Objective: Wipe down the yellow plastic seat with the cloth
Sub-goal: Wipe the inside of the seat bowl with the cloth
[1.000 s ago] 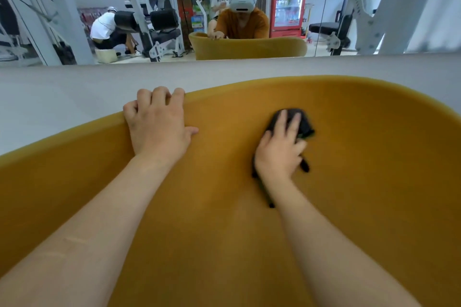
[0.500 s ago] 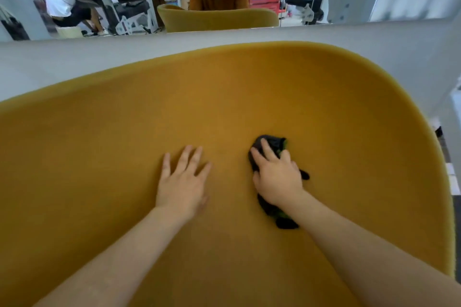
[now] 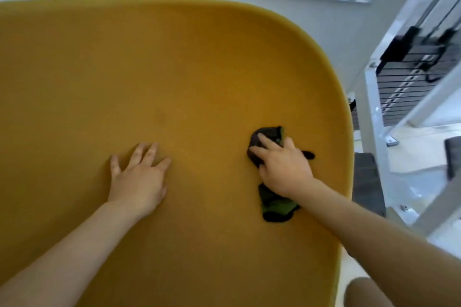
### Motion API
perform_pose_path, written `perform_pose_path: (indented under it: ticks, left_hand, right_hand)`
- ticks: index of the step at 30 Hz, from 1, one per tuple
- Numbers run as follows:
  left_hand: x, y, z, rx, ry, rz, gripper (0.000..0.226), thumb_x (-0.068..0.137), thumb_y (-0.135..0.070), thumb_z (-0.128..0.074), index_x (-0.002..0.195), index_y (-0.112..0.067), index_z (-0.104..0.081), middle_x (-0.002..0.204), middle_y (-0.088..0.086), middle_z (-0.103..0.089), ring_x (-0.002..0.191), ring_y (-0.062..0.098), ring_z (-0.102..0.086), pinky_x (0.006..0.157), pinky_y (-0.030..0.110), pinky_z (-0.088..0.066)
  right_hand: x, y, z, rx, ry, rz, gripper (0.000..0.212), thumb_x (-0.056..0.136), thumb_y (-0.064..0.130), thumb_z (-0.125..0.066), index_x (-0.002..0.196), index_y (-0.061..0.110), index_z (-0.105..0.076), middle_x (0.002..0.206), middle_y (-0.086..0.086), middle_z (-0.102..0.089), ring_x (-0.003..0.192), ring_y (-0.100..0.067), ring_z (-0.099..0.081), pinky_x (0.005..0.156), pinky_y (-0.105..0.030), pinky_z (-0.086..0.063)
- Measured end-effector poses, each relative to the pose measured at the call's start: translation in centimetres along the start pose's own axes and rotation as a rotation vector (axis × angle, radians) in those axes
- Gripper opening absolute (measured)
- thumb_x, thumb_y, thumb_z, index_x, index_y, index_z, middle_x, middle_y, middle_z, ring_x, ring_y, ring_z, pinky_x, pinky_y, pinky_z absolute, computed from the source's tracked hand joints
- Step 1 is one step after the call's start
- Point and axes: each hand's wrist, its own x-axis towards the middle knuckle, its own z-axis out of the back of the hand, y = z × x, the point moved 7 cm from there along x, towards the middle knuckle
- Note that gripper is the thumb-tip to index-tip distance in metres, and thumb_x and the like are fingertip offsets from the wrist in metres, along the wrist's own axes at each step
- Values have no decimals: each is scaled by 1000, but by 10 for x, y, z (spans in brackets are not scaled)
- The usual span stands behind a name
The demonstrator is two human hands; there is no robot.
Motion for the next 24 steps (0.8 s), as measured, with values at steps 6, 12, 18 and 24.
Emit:
perform_pose_path:
  ticks: [6, 12, 18, 24]
  left_hand:
    - [0, -46, -15, -259, 270, -97, 67, 91, -60, -46, 149, -41, -19, 162, -6, 9, 148, 28, 8, 113, 63, -13]
    - [-26, -143, 34, -863, -137, -430, 38, 91, -36, -60, 128, -31, -50, 131, -12, -41, 125, 12, -41, 101, 25, -34]
    - [-73, -236, 33, -633, -215, -601, 67, 80, -64, -53, 137, -33, -34, 132, -9, -31, 120, 13, -32, 99, 32, -40]
    - [-86, -258, 22, -389, -145, -574, 71, 81, -74, -14, 144, -43, -20, 132, -15, -36, 126, 8, -34, 104, 36, -31]
  right_hand:
    - [-58, 50, -16, 554, 78, 187, 38, 101, 28, -42, 137, 37, -49, 147, 16, -43, 129, -16, -45, 105, -31, -39]
    - [-93, -37, 39, 833, -130, 66, 35, 97, 27, -54, 131, 37, -56, 119, 24, -62, 111, 7, -55, 92, -14, -45]
    - [-123, -126, 25, 767, -387, -305, 32, 82, 44, -67, 114, 39, -65, 95, 16, -57, 91, 2, -56, 83, -18, -46]
    - [-132, -133, -9, 1069, 110, -232, 65, 77, 49, -69, 134, 51, -38, 116, 11, -54, 99, -3, -62, 80, -20, -55]
